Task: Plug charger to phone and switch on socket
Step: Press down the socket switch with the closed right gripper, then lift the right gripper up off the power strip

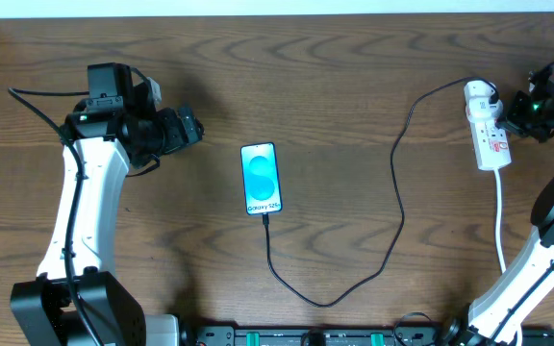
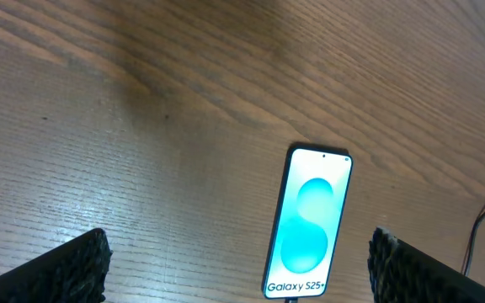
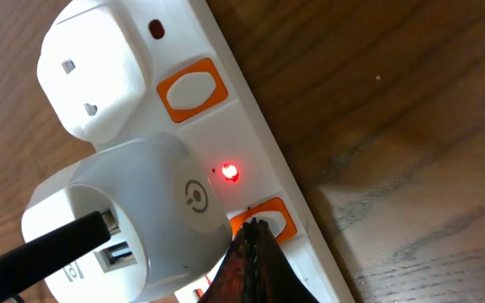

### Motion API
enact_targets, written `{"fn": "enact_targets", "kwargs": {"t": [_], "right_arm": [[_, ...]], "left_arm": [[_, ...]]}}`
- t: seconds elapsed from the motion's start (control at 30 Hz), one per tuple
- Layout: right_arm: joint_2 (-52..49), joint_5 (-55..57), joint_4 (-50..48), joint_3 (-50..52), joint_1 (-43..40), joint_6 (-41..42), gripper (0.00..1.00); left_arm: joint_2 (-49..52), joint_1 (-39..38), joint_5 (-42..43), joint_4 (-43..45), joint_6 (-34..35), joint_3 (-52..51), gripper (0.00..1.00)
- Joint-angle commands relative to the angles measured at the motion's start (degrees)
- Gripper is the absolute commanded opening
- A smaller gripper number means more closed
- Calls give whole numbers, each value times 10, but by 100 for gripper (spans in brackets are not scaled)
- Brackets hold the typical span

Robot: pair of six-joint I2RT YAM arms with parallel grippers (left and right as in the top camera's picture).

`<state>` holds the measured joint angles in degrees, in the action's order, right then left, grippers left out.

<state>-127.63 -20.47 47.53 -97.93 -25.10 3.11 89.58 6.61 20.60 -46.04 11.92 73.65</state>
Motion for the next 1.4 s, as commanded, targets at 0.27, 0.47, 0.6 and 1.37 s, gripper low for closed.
{"fn": "enact_targets", "kwargs": {"t": [0.27, 0.47, 0.6, 1.37], "right_arm": [[-18, -97, 8, -14, 20, 8, 1], [65, -101, 39, -64, -24, 16, 1], [136, -101, 58, -66, -43, 26, 1], [376, -6, 238, -66, 159, -73, 99]], "left_arm": [[2, 1, -8, 0, -5, 6, 97], [2, 1, -8, 0, -5, 6, 97], [2, 1, -8, 0, -5, 6, 97], [2, 1, -8, 0, -5, 6, 97]]}}
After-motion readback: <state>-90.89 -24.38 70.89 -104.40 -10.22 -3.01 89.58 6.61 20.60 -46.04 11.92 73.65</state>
